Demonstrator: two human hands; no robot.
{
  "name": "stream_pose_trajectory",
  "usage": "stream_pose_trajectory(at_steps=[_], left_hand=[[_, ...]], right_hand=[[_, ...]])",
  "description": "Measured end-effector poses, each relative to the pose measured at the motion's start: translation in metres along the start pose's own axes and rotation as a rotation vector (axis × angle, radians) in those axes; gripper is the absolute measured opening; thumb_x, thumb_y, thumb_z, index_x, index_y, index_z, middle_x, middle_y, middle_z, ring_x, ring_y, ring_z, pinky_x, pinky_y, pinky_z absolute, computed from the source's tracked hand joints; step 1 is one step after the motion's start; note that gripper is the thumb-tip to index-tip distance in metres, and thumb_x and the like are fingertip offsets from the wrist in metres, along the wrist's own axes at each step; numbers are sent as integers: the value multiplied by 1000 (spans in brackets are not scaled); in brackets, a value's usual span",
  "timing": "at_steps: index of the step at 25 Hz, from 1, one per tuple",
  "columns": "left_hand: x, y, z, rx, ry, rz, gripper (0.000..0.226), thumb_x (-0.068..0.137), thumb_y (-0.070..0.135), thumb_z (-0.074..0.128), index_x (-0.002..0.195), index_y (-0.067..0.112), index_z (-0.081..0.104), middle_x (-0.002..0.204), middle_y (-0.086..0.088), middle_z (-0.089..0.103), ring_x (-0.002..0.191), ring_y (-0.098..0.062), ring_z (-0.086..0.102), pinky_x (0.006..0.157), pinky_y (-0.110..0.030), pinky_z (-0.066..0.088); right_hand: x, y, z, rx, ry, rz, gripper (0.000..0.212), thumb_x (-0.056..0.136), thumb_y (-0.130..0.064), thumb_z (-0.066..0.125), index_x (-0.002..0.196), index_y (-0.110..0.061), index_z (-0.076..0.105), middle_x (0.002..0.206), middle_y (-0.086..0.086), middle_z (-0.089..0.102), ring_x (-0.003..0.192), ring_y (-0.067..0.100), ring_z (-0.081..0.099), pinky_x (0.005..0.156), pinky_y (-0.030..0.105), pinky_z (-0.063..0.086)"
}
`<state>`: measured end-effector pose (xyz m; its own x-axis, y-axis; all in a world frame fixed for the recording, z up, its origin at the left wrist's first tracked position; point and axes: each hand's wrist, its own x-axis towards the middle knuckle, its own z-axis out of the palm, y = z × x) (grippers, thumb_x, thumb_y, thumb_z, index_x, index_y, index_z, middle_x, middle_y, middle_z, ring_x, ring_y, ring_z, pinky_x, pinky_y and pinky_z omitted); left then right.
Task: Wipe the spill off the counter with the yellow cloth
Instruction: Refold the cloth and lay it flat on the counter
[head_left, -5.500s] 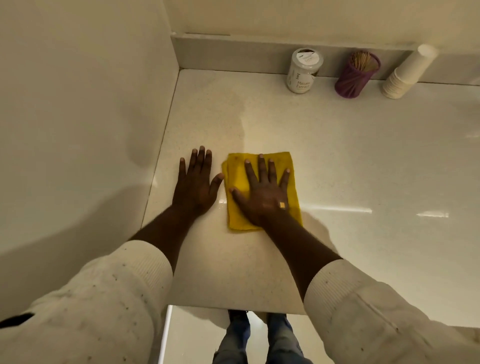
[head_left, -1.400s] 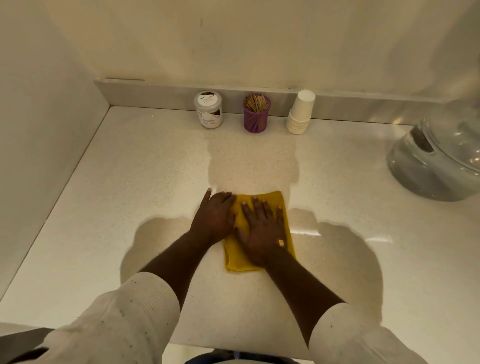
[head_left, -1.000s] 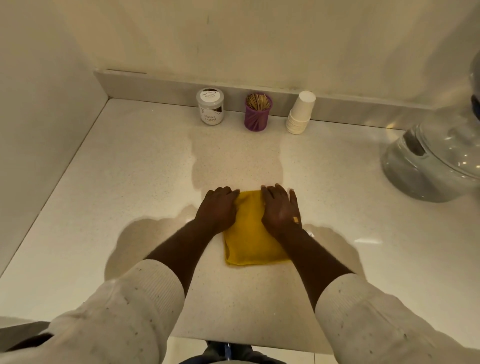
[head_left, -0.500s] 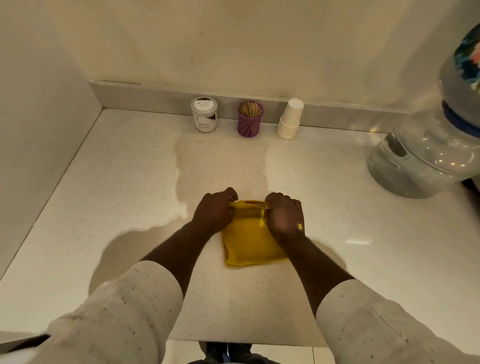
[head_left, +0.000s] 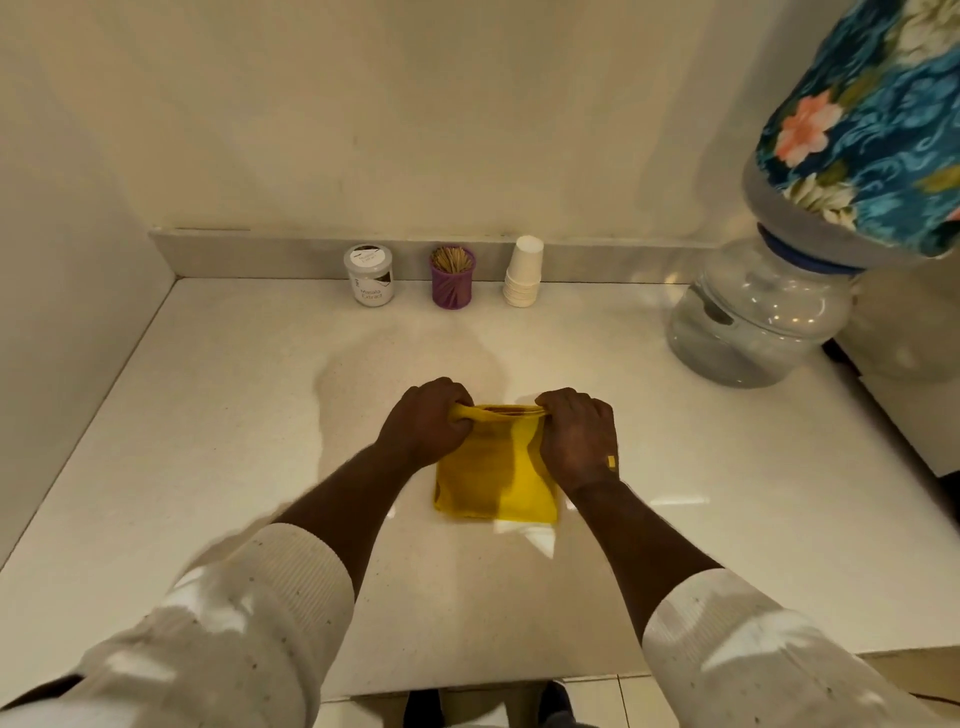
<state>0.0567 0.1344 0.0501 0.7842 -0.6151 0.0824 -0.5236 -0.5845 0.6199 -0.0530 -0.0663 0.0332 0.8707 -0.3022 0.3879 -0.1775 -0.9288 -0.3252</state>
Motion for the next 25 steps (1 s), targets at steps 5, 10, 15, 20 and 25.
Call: stream_pose_trajectory(at_steps=[5,10,15,20,25], left_hand=[[6,43,20,19,40,-73,7,83,28,63,90,28,63,76,5,68,72,-18,62,66,-33,50],[10,100,62,45,135,-90,10,85,30,63,94,33,60,76,5,68,70,-20,63,62,-30,44],[19,161,92,56,227,-27,21,88,27,65,110,26,67,93,-1,76,83,-26,69,70,-31,50],[35,194,103,74,192,-19,30,87,29,64,117,28,64,91,-5,74,83,-28,68,67,-30,48],[52,181,115,109,184,-102,29,87,29,64,116,29,65,98,-5,75,90,-29,68,73,-32,49]], right_hand=[[-3,50,-23,-7,55,-32,29,77,-8,56,96,-15,76,94,7,72,82,34,67,76,42,48],[-12,109,-56,74,82,-89,34,79,-7,49,100,-13,75,97,8,70,85,33,66,78,42,48],[-8,161,-101,177,96,-127,31,80,-8,47,101,-13,70,100,5,66,90,27,62,85,42,45],[9,187,-124,179,137,-168,26,81,-15,48,96,-14,68,94,4,65,84,26,61,78,43,46],[17,196,-107,123,129,-145,29,80,-8,53,102,-12,71,98,5,69,88,28,64,82,42,44]])
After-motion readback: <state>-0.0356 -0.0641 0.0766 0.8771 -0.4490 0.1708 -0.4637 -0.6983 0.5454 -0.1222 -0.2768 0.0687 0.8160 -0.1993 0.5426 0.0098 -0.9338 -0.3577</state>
